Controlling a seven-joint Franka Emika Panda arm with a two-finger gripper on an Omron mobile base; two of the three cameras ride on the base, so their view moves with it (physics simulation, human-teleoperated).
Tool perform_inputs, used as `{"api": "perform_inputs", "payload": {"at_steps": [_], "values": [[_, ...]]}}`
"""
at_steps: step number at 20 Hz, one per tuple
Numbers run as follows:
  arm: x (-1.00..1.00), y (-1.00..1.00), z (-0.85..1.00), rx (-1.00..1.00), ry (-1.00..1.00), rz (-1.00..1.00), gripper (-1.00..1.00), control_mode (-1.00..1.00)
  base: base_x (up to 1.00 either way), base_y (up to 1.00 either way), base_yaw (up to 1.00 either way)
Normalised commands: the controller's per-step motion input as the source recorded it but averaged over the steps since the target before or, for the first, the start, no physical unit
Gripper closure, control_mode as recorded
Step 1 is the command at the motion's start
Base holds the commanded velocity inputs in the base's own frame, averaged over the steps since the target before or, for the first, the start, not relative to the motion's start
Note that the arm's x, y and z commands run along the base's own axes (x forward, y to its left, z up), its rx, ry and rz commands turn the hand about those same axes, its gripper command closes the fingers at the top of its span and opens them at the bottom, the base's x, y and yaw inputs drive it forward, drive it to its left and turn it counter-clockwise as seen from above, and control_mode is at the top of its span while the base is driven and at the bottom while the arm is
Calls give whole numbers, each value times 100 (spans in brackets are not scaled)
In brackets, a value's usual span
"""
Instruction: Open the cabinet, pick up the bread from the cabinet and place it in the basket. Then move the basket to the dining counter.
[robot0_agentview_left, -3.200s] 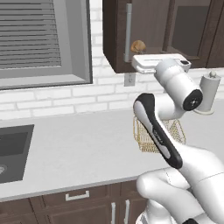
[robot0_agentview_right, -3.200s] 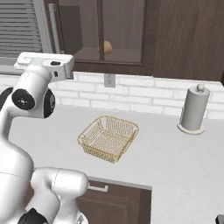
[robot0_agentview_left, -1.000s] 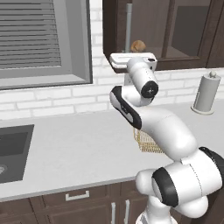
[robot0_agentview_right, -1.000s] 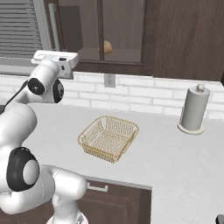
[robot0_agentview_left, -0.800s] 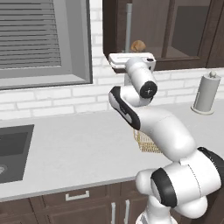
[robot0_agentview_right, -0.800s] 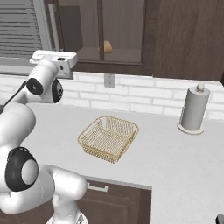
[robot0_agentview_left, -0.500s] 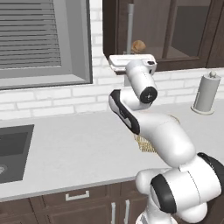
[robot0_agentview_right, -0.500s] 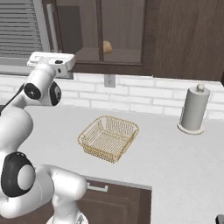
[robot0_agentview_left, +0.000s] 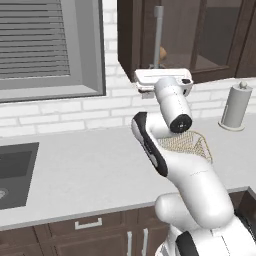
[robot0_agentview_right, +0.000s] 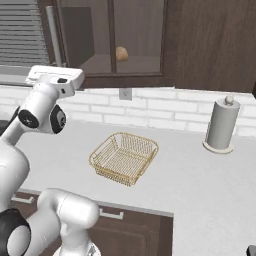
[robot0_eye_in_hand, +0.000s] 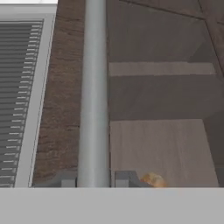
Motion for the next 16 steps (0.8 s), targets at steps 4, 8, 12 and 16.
{"api": "perform_inputs", "payload": {"at_steps": [4, 8, 12, 16], "values": [[-97, -50, 11, 0, 5, -17, 100, -100, 0, 0, 0], [-100, -63, 9, 0, 7, -19, 100, -100, 0, 0, 0], [-100, -74, 6, 0, 11, -17, 100, -100, 0, 0, 0], [-100, -79, 1, 0, 12, -12, 100, -100, 0, 0, 0]]}}
